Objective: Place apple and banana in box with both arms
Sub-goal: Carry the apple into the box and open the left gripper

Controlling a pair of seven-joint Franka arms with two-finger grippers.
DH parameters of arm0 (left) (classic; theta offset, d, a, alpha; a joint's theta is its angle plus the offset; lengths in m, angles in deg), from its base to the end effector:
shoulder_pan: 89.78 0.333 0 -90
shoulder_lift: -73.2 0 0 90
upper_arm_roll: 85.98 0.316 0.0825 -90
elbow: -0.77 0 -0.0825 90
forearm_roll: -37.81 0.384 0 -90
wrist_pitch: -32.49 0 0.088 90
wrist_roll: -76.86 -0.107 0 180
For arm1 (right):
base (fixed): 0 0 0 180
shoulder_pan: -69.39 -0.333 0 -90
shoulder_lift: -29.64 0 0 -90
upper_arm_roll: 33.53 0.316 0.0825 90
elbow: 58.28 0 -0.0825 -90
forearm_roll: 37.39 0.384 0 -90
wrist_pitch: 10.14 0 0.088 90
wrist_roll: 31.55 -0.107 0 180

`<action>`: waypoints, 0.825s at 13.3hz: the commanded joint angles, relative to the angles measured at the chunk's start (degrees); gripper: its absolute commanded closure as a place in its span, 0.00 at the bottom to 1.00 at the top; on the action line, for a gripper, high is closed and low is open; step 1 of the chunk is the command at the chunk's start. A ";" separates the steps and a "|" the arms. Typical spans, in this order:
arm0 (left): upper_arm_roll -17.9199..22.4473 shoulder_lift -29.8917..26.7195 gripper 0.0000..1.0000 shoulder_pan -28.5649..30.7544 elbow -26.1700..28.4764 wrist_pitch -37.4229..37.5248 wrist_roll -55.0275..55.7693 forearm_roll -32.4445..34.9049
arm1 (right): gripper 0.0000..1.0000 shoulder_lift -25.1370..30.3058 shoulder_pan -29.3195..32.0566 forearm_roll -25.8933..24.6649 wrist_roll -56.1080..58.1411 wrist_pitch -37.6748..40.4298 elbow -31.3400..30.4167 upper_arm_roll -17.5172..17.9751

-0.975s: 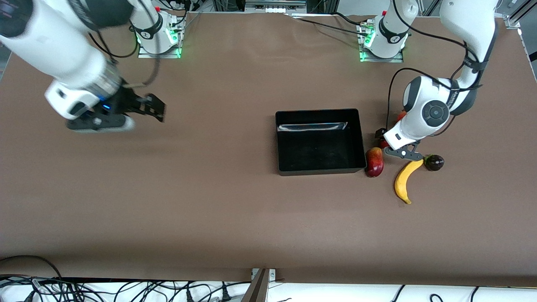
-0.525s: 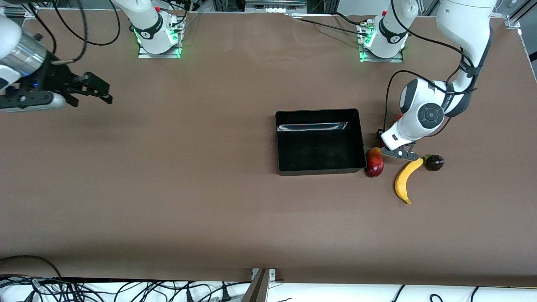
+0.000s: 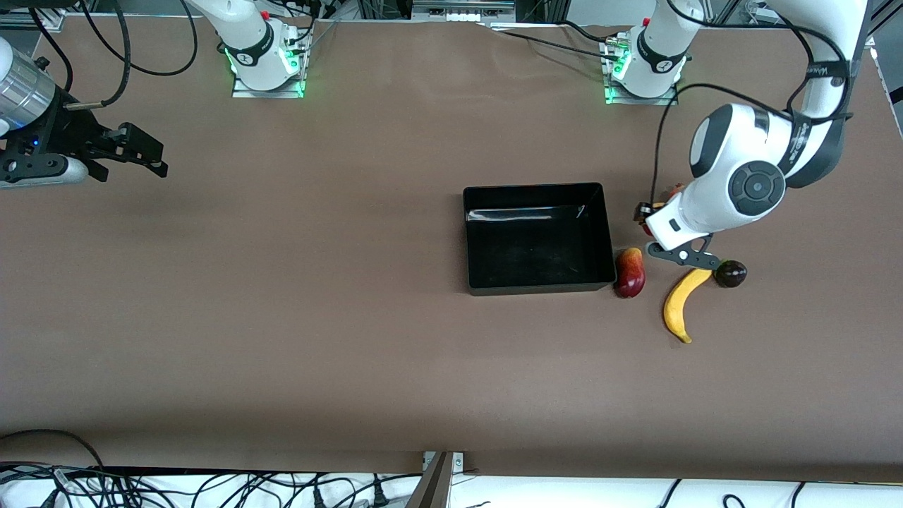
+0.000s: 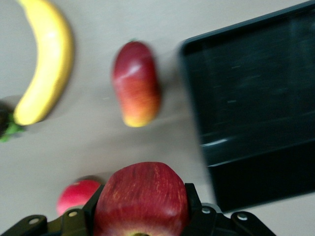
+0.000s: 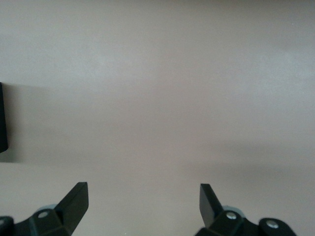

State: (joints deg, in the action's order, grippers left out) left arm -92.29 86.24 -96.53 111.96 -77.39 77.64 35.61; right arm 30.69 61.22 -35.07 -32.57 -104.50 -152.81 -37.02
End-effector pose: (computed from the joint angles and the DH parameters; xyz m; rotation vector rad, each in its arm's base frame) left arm 0.5593 -0.1304 0.3498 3.0727 -0.3037 -0.3952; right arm 0.5525 0.0490 0.6039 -3.0979 -0.0947 -0.0205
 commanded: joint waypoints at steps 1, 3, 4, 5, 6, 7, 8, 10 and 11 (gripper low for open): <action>-3.08 3.65 0.92 -0.10 -3.61 0.98 3.52 -6.83 | 0.00 0.18 1.14 -1.53 0.06 -0.39 1.09 0.94; -5.29 6.20 0.91 -0.89 -3.97 -2.07 7.82 -8.09 | 0.00 -0.08 1.23 -2.67 0.33 0.05 2.51 0.94; -5.30 7.34 0.90 -1.42 -3.44 -4.01 8.19 -8.09 | 0.00 -0.69 1.31 -2.76 0.59 -0.30 2.60 0.94; -5.38 8.48 0.89 -2.03 -2.92 -5.59 8.19 -8.09 | 0.00 -1.13 1.14 -2.76 0.07 -0.30 2.60 0.94; -5.30 9.19 0.89 -3.43 -1.95 -7.70 8.80 -8.09 | 0.00 -1.22 1.14 -2.33 -0.11 -0.30 2.60 1.03; -5.30 9.98 0.89 -4.84 -0.81 -9.72 10.55 -7.82 | 0.00 -1.31 1.31 -1.89 -0.12 -0.39 2.60 0.94; -5.21 10.43 0.88 -6.16 0.76 -12.44 12.56 -7.73 | 0.00 -1.22 1.05 -1.88 -0.12 -0.30 2.60 1.20; -5.21 11.65 0.88 -7.31 2.53 -17.02 13.20 -7.73 | 0.00 -1.22 0.88 -1.88 -0.03 -0.39 3.12 1.47; -5.21 12.10 0.88 -7.40 2.71 -17.21 13.20 -7.73 | 0.00 -1.31 0.88 -1.97 0.15 -0.39 3.30 1.47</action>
State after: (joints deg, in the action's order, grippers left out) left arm -97.96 98.55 -103.40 113.65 -93.31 90.28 28.67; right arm 29.76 61.39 -36.98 -32.61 -105.23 -151.10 -36.39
